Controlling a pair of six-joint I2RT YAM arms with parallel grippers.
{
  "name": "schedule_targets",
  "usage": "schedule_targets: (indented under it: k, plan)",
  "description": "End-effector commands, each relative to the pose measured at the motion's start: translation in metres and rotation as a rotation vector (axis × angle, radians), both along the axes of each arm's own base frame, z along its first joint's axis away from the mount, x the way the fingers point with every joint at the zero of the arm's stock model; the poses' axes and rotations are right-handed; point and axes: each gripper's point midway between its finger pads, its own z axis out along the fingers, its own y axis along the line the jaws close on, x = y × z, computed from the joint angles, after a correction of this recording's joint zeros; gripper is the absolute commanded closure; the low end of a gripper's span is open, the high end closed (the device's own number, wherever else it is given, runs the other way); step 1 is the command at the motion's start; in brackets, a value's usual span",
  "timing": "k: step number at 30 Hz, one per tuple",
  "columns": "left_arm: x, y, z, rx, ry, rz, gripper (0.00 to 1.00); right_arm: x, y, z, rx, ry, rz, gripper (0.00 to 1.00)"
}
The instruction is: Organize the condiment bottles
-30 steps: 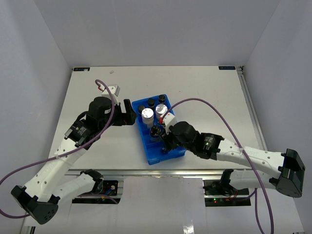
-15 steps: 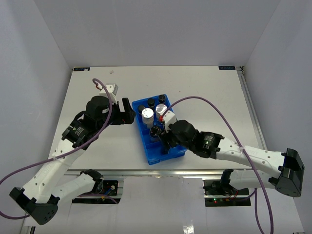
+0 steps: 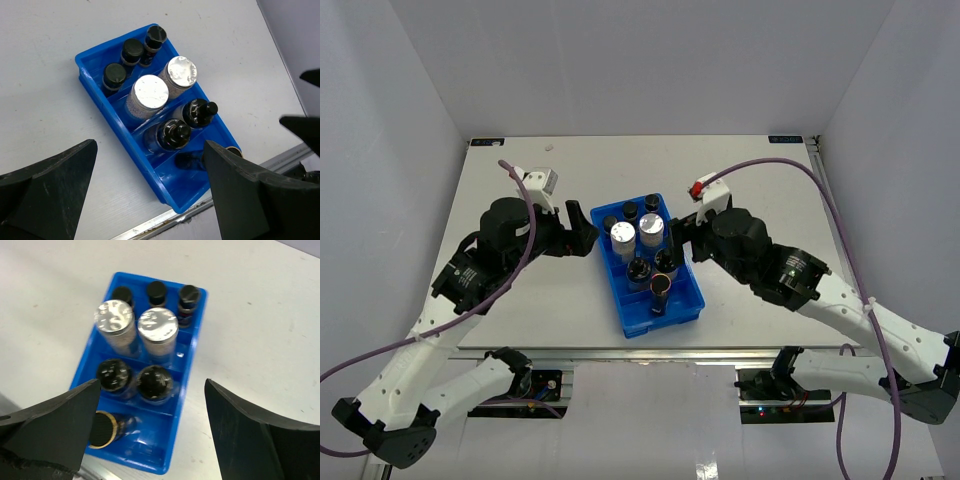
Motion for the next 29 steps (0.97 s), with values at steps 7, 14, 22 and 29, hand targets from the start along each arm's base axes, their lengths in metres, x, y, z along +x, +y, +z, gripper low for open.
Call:
schedule_targets:
  k: [7, 14, 22, 29]
  plan:
    - [-0.020, -0.005, 0.033, -0.047, -0.092, -0.111, 0.02, 0.029, -0.079, 0.030, 0.134, 0.039, -0.389, 0.10]
    - [-0.028, -0.010, 0.040, -0.065, -0.122, -0.161, 0.02, 0.017, -0.101, 0.050, 0.260, -0.062, -0.390, 0.10]
    - [-0.035, -0.010, 0.053, -0.086, -0.165, -0.189, 0.02, 0.013, -0.114, 0.060, 0.266, -0.093, -0.412, 0.10]
    - [-0.035, -0.010, 0.055, -0.090, -0.165, -0.187, 0.02, 0.015, -0.104, 0.049, 0.245, -0.060, -0.393, 0.10]
